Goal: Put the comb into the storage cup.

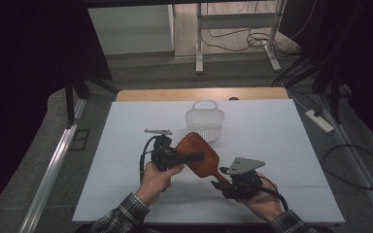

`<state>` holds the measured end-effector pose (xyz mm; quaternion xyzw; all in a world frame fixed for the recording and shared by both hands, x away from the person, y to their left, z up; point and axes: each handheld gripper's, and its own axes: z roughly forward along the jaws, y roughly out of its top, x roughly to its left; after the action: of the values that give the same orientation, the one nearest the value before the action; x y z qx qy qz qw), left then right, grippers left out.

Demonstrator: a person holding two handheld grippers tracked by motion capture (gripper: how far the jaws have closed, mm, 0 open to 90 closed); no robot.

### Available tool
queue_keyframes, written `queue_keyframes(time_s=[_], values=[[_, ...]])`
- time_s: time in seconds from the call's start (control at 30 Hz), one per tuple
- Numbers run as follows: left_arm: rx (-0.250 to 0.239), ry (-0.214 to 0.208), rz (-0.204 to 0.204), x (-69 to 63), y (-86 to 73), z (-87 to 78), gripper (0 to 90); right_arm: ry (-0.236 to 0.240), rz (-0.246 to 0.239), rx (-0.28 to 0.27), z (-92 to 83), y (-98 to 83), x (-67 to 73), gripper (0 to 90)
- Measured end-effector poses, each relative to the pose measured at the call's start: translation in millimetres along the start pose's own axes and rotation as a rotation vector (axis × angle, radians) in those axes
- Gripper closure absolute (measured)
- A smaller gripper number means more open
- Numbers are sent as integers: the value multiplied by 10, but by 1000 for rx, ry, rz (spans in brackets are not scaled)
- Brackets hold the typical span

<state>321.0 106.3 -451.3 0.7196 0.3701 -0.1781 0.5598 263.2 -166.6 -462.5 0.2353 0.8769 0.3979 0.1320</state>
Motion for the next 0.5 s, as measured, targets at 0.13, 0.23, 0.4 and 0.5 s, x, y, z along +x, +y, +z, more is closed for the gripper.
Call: queue_keyframes(time_s=[0.13,0.23,0.4,0.5], values=[[-7,21,18,-6,26,-32,517,36,42,27,17,-7,-43,343],[-9,29,25,-8,44,-41,516,24,54,17,-5,-15,-58,290],[-9,56,53,-15,95,-60,515,-30,26,13,-57,-43,-45,222],[-15,60,61,-12,126,-76,515,-12,52,35,-66,-64,-75,191]])
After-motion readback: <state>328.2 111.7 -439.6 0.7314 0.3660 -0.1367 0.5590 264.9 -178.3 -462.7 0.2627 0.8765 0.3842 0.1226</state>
